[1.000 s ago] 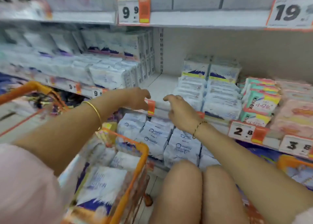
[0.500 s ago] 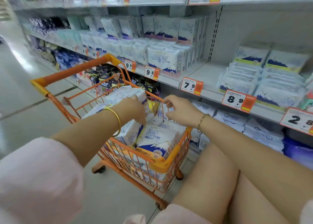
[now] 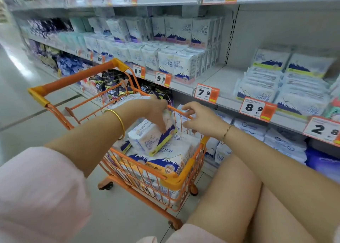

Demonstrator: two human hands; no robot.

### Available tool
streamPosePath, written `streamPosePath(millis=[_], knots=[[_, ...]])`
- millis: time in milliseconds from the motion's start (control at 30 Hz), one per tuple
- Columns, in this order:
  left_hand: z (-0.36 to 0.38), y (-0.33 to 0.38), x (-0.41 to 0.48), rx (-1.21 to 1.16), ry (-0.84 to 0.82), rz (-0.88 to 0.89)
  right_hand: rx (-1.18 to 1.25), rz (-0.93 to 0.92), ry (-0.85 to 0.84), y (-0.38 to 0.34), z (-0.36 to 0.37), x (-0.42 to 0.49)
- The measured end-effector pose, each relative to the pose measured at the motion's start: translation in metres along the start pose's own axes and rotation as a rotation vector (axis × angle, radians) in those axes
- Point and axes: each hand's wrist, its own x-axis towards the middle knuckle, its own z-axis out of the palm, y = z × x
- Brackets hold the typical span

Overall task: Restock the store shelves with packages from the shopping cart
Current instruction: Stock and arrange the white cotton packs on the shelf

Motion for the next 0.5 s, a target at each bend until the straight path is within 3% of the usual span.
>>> streamPosePath(millis=[200,333,400,500], knots=[[-0.054,0.057,0.021,-0.275,0.221,0.396,0.083,0.036,0.074,0.013,-0.065,0.000],[-0.083,0.113,0.056,-0.372,0.371,0.638,0.165,0.123,0.259,0.047,-0.125,-0.009],[-0.094,0.142,0.082,-0.417,0.439,0.658,0.204,0.178,0.415,0.067,-0.153,-0.012],[-0.103,0.184,0.125,-0.554,0.517,0.541,0.305,0.247,0.667,0.101,-0.186,-0.005]])
